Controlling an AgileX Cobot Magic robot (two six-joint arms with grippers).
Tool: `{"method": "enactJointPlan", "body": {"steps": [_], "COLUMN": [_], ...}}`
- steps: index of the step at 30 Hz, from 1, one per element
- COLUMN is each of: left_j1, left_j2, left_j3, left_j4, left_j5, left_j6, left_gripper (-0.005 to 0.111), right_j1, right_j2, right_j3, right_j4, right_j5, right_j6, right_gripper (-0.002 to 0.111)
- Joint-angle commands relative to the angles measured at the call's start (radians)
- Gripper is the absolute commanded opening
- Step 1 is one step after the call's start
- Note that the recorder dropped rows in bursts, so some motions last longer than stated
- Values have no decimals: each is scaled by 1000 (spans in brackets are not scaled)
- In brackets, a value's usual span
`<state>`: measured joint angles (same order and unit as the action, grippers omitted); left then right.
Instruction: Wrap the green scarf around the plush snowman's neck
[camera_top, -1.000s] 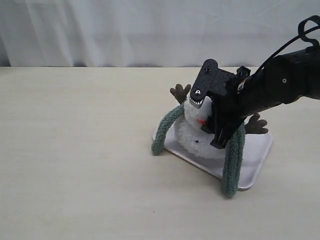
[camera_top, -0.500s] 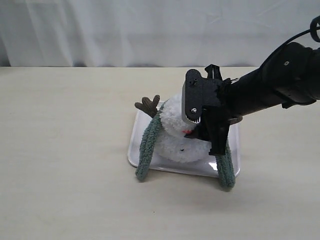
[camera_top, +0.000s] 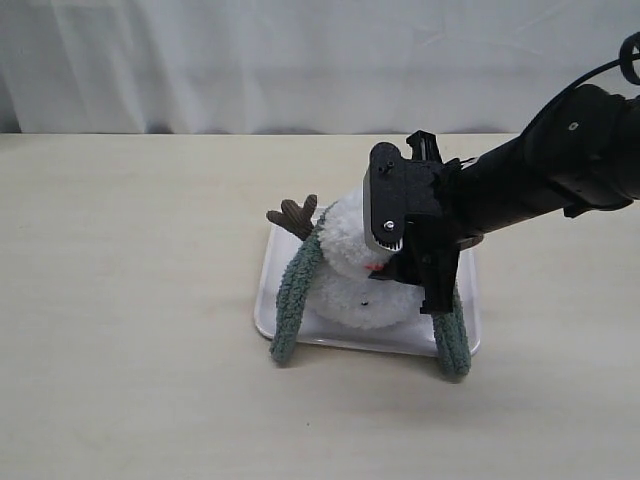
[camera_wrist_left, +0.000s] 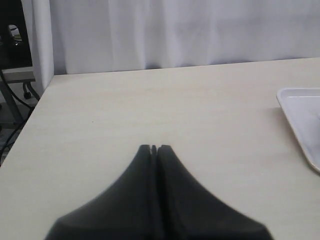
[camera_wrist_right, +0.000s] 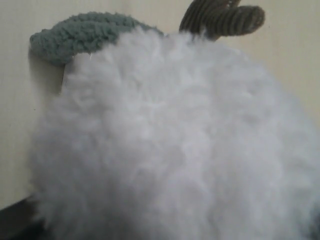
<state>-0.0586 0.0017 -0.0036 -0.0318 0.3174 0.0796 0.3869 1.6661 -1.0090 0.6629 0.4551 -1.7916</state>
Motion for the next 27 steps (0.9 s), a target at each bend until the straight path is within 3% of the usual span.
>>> {"method": "enactJointPlan", "body": {"steps": [1,6,9,21,27], "left_j1": [1,1,1,1,1], "left_j2": [-2,-2,-2,-2,-2], "left_j3": [4,4,4,4,4], "left_j4": [-7,-7,-7,-7,-7], "left_j5": [-9,-9,-9,-9,-9], "left_j6": [1,1,1,1,1], "left_gripper": [0,0,0,0,0], "right_j1": [-1,-1,-1,-1,-1], "right_j2": [-4,-4,-4,-4,-4], "right_j3": [-2,-2,-2,-2,-2], "right_j4": [13,-8,-8,16,149], "right_j5": [-13,-13,-13,-88,-84], "right_j6": [25,78,79,79,79], "right_gripper": [4,6,15,76,87]}}
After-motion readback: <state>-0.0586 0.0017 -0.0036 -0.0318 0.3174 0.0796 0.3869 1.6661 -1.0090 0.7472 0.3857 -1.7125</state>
